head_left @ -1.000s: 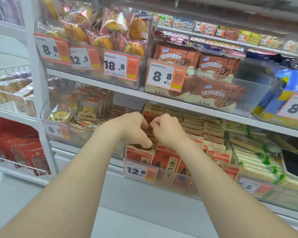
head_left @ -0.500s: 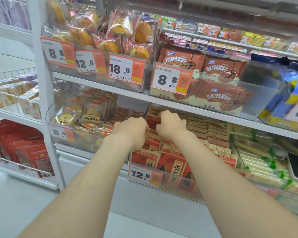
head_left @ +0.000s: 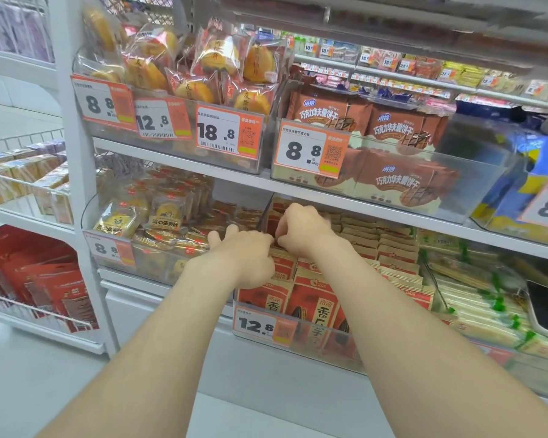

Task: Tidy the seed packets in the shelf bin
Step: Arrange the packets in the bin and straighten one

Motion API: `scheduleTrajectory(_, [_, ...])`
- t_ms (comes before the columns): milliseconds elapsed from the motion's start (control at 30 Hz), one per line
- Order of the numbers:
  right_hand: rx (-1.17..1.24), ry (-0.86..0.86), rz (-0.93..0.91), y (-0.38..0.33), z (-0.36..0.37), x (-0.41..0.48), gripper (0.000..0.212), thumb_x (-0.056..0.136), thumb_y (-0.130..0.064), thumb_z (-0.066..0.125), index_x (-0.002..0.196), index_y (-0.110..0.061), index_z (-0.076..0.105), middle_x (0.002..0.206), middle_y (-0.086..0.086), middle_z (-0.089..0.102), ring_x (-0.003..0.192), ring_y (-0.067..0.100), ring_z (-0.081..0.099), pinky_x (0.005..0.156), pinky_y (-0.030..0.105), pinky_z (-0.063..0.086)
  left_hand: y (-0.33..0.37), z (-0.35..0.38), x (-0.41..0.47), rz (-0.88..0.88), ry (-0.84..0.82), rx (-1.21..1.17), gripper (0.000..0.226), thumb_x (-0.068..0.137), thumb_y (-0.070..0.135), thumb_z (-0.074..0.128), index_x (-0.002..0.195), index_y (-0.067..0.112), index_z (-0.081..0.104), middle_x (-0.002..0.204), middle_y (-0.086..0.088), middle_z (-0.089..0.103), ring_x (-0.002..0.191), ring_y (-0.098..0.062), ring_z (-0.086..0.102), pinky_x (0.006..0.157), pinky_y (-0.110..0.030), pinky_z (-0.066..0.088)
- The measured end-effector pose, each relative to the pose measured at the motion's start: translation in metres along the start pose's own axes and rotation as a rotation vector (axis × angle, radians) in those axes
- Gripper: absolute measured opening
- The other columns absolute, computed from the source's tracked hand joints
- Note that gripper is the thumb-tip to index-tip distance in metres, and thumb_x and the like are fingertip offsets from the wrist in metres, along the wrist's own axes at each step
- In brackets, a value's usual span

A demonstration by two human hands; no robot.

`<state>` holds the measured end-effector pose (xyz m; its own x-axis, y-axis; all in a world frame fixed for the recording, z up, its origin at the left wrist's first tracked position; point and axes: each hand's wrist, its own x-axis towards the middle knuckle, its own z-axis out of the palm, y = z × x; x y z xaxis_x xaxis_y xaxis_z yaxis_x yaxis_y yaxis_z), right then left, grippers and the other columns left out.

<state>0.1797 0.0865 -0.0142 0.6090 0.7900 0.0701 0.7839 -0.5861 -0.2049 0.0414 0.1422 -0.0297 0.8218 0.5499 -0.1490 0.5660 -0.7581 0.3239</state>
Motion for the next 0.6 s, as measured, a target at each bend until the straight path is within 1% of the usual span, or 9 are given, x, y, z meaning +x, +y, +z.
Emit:
scheduleTrajectory(67, [-0.067, -0.039, -0.051, -0.0041, -0.0012, 0.0013, 0.027, 0.093, -0.01, 0.069, 0.119, -0.018, 0.071, 0.12, 0.008, 0.07, 0.121, 0.034, 0.062, 0.112, 0.057, 0.04, 0.0025, -0.0008, 0.0002, -0.019, -0.003, 0.026, 0.05, 0.098, 0.021, 0.04, 0.146, 0.032, 0.051, 0.15, -0.007, 0.054, 0.146, -0.038, 0.026, 0.111, -0.06, 0.019])
scheduleTrajectory(133, [-0.095, -0.065, -0.069, -0.0065, -0.0017, 0.0031, 0.033, 0.092, -0.009, 0.071, 0.124, -0.016, 0.07, 0.123, 0.009, 0.07, 0.116, 0.034, 0.065, 0.104, 0.053, 0.053, 0.004, -0.0004, 0.0003, -0.035, -0.011, 0.044, 0.051, 0.098, 0.023, 0.041, 0.148, 0.031, 0.05, 0.152, -0.009, 0.053, 0.149, -0.041, 0.023, 0.114, -0.062, 0.018])
scheduleTrajectory(200, [-0.094, -0.07, -0.072, -0.0067, -0.0024, 0.0051, 0.037, 0.089, -0.005, 0.071, 0.125, -0.015, 0.071, 0.124, 0.01, 0.071, 0.112, 0.034, 0.068, 0.097, 0.051, 0.06, 0.0049, 0.001, 0.0007, -0.04, -0.007, 0.052, 0.053, 0.099, 0.023, 0.042, 0.15, 0.032, 0.05, 0.153, -0.009, 0.052, 0.149, -0.042, 0.023, 0.114, -0.063, 0.018])
scheduleTrajectory(267, [-0.107, -0.063, -0.095, -0.0054, -0.0048, 0.0043, 0.038, 0.089, -0.003, 0.068, 0.125, -0.014, 0.072, 0.125, 0.011, 0.07, 0.112, 0.035, 0.069, 0.094, 0.049, 0.061, 0.0058, 0.0011, 0.0006, -0.038, -0.004, 0.056, 0.051, 0.099, 0.024, 0.043, 0.149, 0.032, 0.051, 0.151, -0.01, 0.053, 0.147, -0.042, 0.025, 0.113, -0.063, 0.019])
scheduleTrajectory(367, [-0.134, -0.041, -0.18, -0.003, -0.0084, -0.0003, 0.032, 0.093, -0.002, 0.064, 0.122, -0.011, 0.072, 0.123, 0.014, 0.065, 0.109, 0.037, 0.068, 0.092, 0.048, 0.06, 0.0047, 0.0014, 0.0009, -0.034, -0.003, 0.054, 0.046, 0.1, 0.024, 0.044, 0.145, 0.03, 0.053, 0.148, -0.01, 0.054, 0.145, -0.042, 0.028, 0.112, -0.062, 0.021])
scheduleTrajectory(467, [-0.142, -0.032, -0.211, 0.0, -0.0081, -0.0027, 0.028, 0.093, -0.001, 0.069, 0.118, -0.013, 0.073, 0.12, 0.014, 0.067, 0.106, 0.036, 0.068, 0.09, 0.047, 0.061, 0.0061, 0.0023, 0.0005, -0.027, 0.007, 0.029, 0.045, 0.102, 0.025, 0.044, 0.146, 0.028, 0.054, 0.147, -0.009, 0.055, 0.144, -0.041, 0.033, 0.116, -0.062, 0.024])
scheduleTrajectory(500, [-0.138, -0.031, -0.206, -0.0002, -0.0072, -0.0028, 0.028, 0.092, -0.004, 0.074, 0.118, -0.013, 0.074, 0.12, 0.014, 0.068, 0.106, 0.035, 0.069, 0.091, 0.047, 0.061, 0.006, 0.0026, 0.0002, -0.018, 0.009, 0.006, 0.045, 0.103, 0.026, 0.044, 0.147, 0.027, 0.053, 0.147, -0.008, 0.056, 0.143, -0.041, 0.038, 0.116, -0.06, 0.028])
scheduleTrajectory(533, [-0.135, -0.035, -0.199, -0.0011, -0.0067, -0.0034, 0.029, 0.091, -0.008, 0.079, 0.119, -0.013, 0.074, 0.121, 0.014, 0.068, 0.107, 0.035, 0.069, 0.093, 0.047, 0.061, 0.0062, 0.0031, -0.0009, -0.004, 0.008, -0.031, 0.045, 0.104, 0.025, 0.045, 0.148, 0.024, 0.053, 0.147, -0.009, 0.057, 0.14, -0.039, 0.044, 0.116, -0.056, 0.037])
scheduleTrajectory(600, [-0.14, -0.051, -0.182, -0.0038, -0.0077, -0.0036, 0.036, 0.09, -0.012, 0.083, 0.123, -0.011, 0.071, 0.124, 0.015, 0.066, 0.111, 0.037, 0.068, 0.095, 0.047, 0.06, 0.007, 0.0043, -0.0027, 0.026, 0.013, -0.094, 0.045, 0.106, 0.022, 0.045, 0.15, 0.015, 0.053, 0.147, -0.011, 0.058, 0.133, -0.035, 0.054, 0.107, -0.045, 0.049])
